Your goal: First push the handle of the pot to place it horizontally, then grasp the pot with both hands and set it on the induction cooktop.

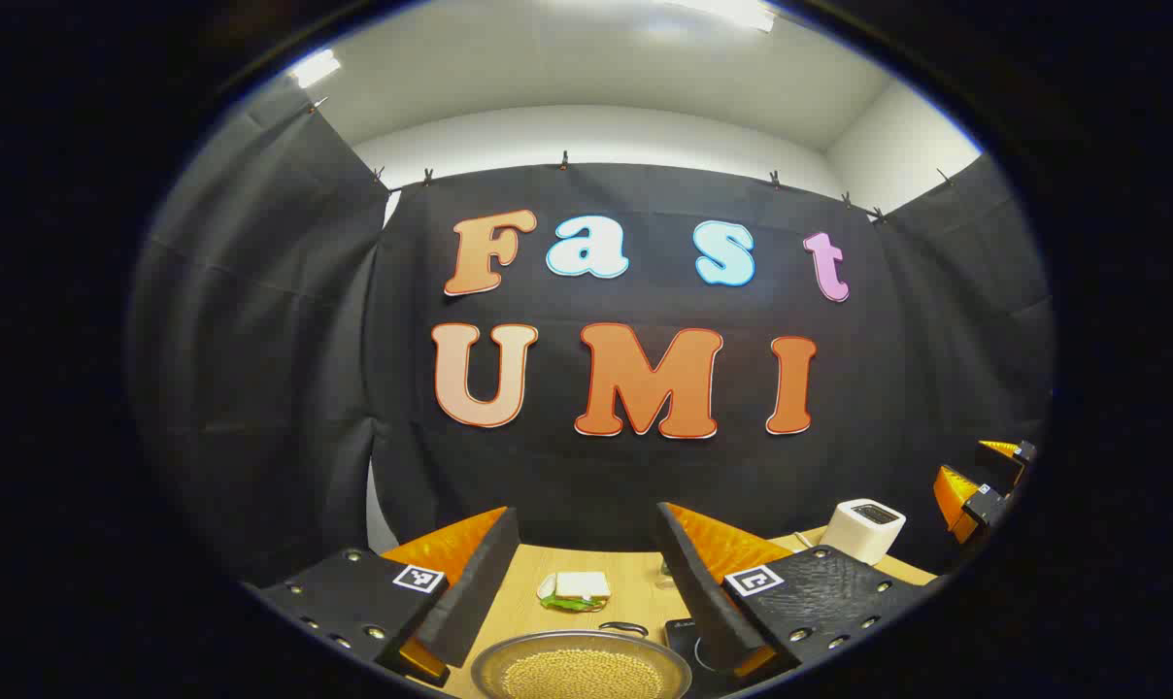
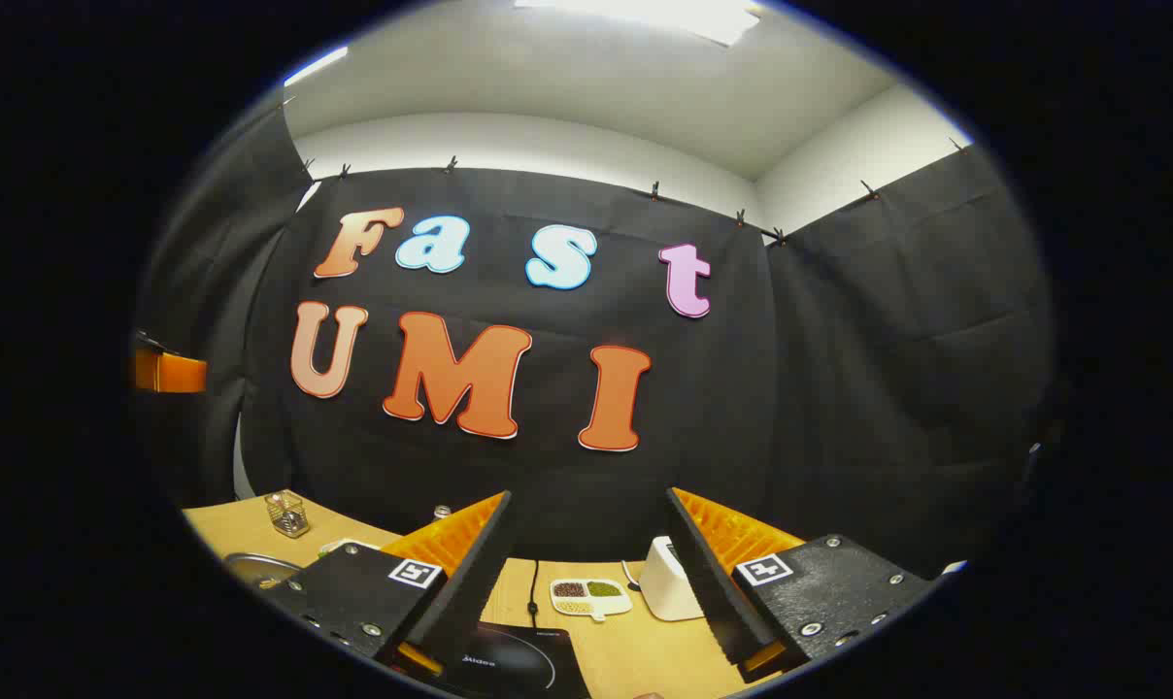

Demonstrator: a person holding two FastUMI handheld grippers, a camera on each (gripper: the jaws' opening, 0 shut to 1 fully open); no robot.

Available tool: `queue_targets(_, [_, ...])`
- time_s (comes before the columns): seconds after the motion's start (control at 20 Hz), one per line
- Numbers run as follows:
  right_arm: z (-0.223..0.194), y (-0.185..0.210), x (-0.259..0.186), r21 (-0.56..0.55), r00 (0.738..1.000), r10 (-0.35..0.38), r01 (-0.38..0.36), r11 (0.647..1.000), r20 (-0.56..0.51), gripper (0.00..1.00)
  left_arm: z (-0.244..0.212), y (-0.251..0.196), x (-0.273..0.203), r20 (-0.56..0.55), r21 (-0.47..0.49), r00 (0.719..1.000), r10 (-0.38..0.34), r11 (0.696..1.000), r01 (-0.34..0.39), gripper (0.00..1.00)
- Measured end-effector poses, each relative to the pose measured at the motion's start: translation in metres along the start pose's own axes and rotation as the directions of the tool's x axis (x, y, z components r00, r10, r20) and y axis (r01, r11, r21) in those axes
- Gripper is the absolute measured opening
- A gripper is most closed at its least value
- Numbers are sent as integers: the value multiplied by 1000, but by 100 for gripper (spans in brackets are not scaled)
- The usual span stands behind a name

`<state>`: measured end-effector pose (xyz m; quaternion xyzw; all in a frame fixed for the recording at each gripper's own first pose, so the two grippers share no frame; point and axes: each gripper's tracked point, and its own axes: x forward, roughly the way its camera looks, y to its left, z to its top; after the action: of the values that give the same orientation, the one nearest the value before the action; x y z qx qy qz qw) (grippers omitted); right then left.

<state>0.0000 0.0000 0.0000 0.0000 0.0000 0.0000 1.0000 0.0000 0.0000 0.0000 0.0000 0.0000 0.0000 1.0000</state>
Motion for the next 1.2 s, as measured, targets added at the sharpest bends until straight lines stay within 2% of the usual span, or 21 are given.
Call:
queue_targets(0.35, [-5,4,-17,-72,992,-113,109,991,-50,95,-16,22,2,-27,-2,996,-86,996,86,90])
queue_targets(0.45, [-3,10,-22,-97,990,-127,121,988,-63,95,-16,34,6,-28,13,994,-104,994,104,89])
queue_targets(0.75, [12,30,-23,-122,995,-86,79,989,-57,95,-8,49,3,-12,11,996,-85,996,85,89])
queue_targets(1.05, [27,22,-22,-72,998,-38,35,997,-40,95,11,31,-4,4,-17,998,-63,998,63,89])
queue_targets(1.2, [42,21,-13,-23,999,40,-40,999,-12,95,43,17,-7,78,8,997,-19,1000,18,88])
